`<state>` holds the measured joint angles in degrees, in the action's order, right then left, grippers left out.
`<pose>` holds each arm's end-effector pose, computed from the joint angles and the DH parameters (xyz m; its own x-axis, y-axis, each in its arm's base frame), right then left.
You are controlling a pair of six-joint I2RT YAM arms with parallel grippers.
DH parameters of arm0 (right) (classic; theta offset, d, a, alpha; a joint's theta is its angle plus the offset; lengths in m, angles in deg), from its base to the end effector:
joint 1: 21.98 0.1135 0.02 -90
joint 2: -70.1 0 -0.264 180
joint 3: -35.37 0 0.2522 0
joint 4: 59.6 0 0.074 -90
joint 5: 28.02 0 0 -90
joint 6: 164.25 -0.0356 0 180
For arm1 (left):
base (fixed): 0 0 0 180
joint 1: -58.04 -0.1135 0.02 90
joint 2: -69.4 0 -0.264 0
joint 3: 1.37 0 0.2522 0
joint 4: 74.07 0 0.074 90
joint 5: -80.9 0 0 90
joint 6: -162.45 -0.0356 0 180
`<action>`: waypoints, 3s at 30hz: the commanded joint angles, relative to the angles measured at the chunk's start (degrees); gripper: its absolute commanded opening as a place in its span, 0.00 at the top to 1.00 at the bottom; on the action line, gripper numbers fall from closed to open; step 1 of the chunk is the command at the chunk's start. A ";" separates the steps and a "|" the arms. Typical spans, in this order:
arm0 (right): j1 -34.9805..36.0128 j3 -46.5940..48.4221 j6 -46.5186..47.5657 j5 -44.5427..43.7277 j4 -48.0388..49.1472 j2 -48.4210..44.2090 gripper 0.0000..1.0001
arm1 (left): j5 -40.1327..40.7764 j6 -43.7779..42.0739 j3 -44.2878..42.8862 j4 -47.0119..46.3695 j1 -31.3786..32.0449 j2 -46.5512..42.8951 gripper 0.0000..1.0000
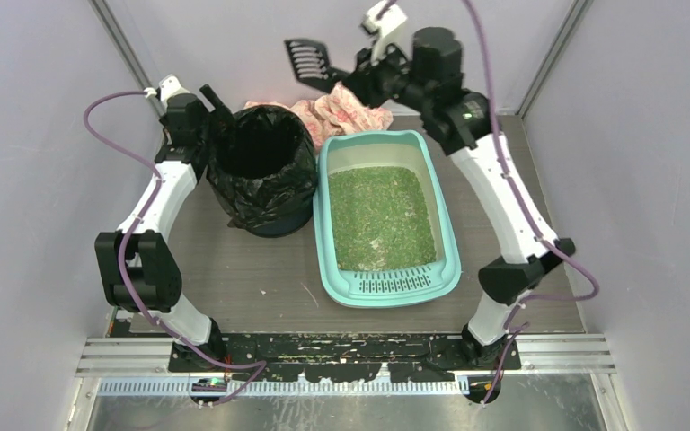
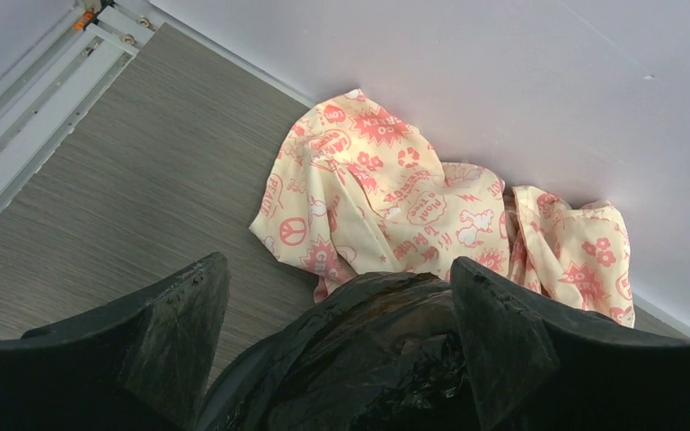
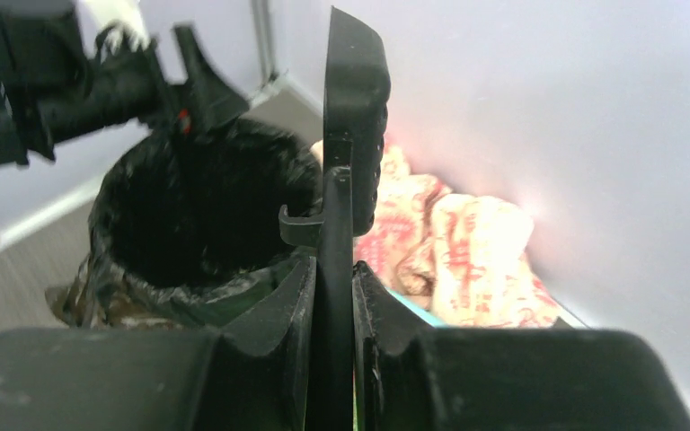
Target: Clean the litter box
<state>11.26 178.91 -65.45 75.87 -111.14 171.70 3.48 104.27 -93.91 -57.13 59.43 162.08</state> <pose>0.3029 0.2087 0.5226 -0.0261 -0.1947 -0.9805 -0.7428 0.6602 -0.1113 0.3886 -0.0017 0.3447 -0.1522 -0.5111 -0.8460 -0.3115 0.8371 -0.4496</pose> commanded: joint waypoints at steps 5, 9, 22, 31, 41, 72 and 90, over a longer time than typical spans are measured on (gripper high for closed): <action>-12.17 -13.38 -8.03 -4.87 3.12 -12.58 0.99 | 1.36 -0.85 1.92 -1.22 0.10 -3.64 0.09; -12.75 -24.87 -6.24 -10.37 -3.84 -17.30 0.99 | 1.14 -0.36 2.32 -1.17 0.19 -3.55 0.09; -12.80 -41.35 -11.33 -12.93 -18.34 -25.50 0.99 | 0.12 1.82 3.12 -0.93 1.09 -2.51 0.09; -12.76 -42.68 -13.55 -13.71 -28.09 -23.72 0.99 | -0.09 2.55 6.00 -0.54 2.36 -3.70 0.09; -12.76 -42.91 -14.80 -8.30 -31.60 -17.40 0.99 | 0.06 2.48 6.65 -0.53 2.30 -4.27 0.09; -14.25 -43.31 -14.16 -13.71 -30.69 -17.10 0.99 | -0.28 2.38 6.54 -1.60 2.35 -3.39 0.09; -15.00 -41.84 -15.43 -13.11 -29.17 -19.00 0.99 | -0.54 2.35 7.40 -2.24 2.32 -3.71 0.10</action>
<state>-3.48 135.74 -80.45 63.53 -140.83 154.96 4.61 106.47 -88.34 -60.95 60.33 158.19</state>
